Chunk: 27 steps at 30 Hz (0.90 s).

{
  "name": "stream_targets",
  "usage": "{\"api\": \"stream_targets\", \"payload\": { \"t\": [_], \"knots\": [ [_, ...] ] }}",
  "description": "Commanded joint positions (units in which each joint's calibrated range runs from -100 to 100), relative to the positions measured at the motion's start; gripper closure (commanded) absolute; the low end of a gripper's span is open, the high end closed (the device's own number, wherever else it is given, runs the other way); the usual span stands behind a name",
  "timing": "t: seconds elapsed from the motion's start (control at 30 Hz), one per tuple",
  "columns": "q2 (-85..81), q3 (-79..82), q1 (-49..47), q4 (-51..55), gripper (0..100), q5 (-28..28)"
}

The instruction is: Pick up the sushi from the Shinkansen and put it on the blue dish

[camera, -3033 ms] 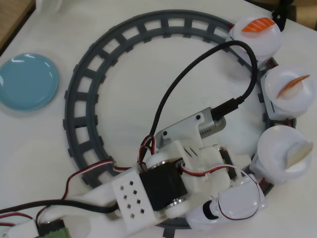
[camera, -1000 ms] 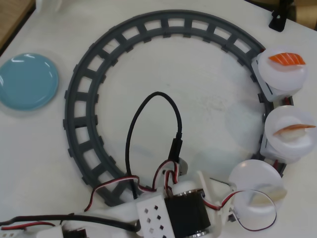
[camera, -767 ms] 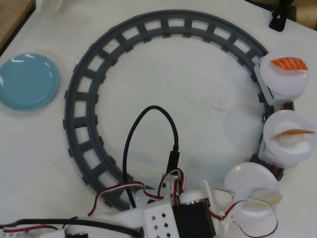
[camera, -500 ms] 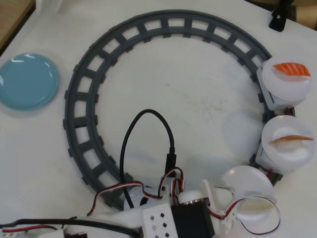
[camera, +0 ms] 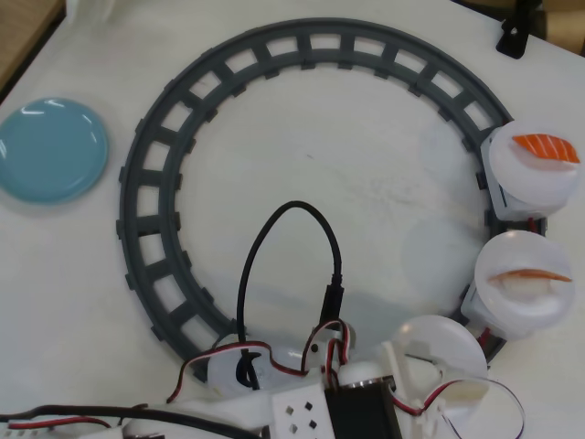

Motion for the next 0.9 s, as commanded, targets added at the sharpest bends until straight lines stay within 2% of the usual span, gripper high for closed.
{"api": "stream_targets", "payload": {
  "t": [0.0,0.2,0.87],
  "knots": [
    [0.5,0.9,1.0,-0.3,79,-0.6],
    [2.0,0.9,2.3,-0.3,72,-1.5],
    [5.9,3.5,2.4,-0.8,72,-1.2]
  ]
}}
